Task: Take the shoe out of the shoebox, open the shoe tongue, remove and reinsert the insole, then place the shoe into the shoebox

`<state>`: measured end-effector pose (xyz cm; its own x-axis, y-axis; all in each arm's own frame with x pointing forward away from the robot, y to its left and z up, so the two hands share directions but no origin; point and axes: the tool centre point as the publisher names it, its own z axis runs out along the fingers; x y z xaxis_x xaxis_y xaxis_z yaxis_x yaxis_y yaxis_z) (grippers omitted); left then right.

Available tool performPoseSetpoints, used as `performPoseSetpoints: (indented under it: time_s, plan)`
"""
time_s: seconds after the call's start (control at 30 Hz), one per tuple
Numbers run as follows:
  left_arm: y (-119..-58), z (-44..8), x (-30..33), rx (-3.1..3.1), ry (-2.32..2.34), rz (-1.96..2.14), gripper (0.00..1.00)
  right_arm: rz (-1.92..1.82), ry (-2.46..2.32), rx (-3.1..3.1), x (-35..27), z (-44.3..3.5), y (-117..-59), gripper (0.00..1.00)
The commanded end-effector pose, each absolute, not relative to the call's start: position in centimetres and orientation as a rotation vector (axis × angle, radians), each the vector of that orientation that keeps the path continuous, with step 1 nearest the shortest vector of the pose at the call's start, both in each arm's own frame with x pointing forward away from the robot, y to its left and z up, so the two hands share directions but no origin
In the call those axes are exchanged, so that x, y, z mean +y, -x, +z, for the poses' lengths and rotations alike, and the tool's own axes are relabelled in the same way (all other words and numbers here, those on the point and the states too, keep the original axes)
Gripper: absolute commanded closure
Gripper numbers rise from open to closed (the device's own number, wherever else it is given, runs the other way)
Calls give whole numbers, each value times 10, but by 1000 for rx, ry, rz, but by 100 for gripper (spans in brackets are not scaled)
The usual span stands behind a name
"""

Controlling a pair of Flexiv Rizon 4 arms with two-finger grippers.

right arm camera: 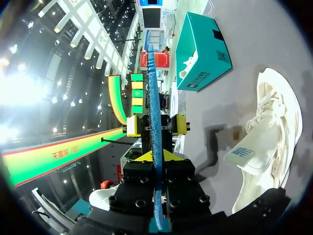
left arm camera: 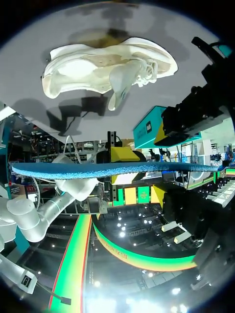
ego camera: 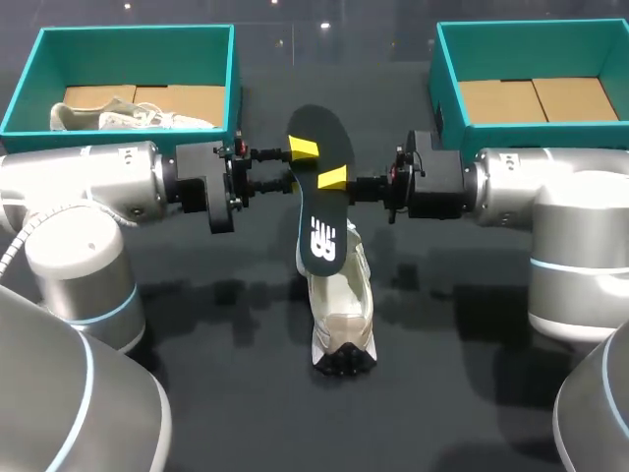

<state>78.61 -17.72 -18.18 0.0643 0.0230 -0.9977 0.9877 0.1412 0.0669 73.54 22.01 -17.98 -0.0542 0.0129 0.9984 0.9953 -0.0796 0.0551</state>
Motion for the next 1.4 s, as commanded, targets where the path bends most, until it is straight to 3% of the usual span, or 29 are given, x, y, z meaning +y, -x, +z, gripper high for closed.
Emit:
performPoseSetpoints:
  time_s: [0.03, 0.5, 0.87, 0.97, 1.13, 1.33, 1.4]
  plan:
    - [-782, -184, -182, 1235, -1157, -1038, 53, -1302, 1252, -1220, 221, -180, -735, 100]
    - [-781, -185, -191, 1221, -1163, -1027, 65, -1302, 1252, -1220, 221, -180, -735, 100]
    - [-783, -183, -193, 1215, -1175, -1008, 69, -1302, 1252, -1220, 221, -180, -735, 100]
    - [-784, -184, -194, 1216, -1178, -1005, 77, -1302, 1252, -1220, 221, -180, -735, 100]
    - [-786, -185, -195, 1221, -1181, -1005, 77, -1302, 1252, -1220, 221, -180, -735, 100]
    - [-786, -187, -199, 1217, -1207, -1011, 89, -1302, 1252, -1220, 221, -180, -735, 100]
    - [-786, -187, -200, 1214, -1211, -1009, 100, -1302, 1252, -1220, 221, -180, -735, 100]
